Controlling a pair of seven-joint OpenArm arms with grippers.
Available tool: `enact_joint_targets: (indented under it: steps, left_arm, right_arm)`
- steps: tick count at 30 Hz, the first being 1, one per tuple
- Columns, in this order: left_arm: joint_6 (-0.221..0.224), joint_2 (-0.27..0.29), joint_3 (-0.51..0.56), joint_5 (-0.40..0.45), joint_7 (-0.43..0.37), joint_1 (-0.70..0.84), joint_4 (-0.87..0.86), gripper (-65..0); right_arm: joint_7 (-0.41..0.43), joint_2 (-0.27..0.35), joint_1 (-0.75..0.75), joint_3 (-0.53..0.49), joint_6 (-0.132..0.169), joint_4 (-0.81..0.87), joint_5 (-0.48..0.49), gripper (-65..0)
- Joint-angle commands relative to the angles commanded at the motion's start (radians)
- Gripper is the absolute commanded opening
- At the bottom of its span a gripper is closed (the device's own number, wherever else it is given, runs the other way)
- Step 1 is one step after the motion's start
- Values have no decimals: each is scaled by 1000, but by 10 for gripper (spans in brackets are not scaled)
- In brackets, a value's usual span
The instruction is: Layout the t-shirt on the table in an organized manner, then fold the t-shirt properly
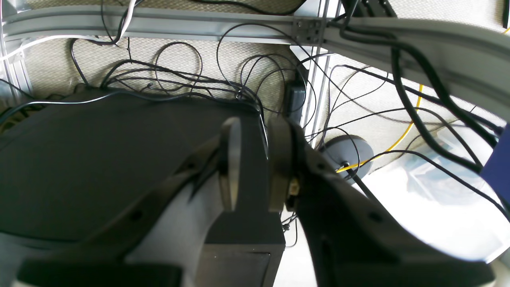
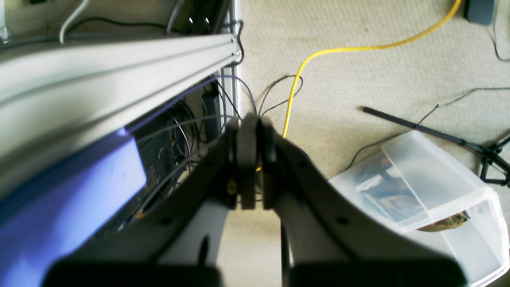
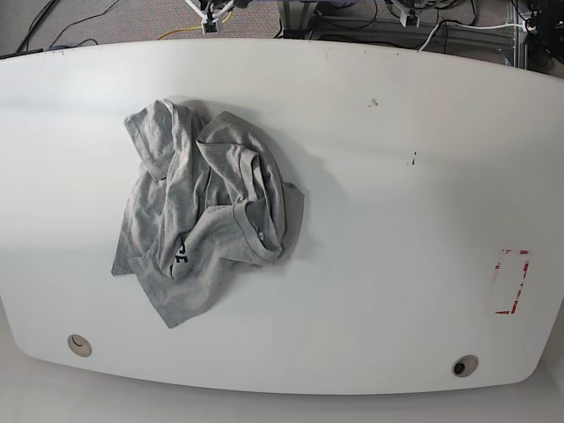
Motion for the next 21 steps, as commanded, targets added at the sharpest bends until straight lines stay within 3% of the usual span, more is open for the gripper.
enact_joint_targets:
  steps: [7, 21]
  left_arm:
    - [0, 0, -2, -2, -34, 92, 126, -546]
    - [-2, -3, -3, -2, -34, 350, 535, -546]
  right_arm:
    - [0, -18, -92, 0, 0, 140, 2, -631]
    - [0, -21, -302, 2, 0, 440, 5, -631]
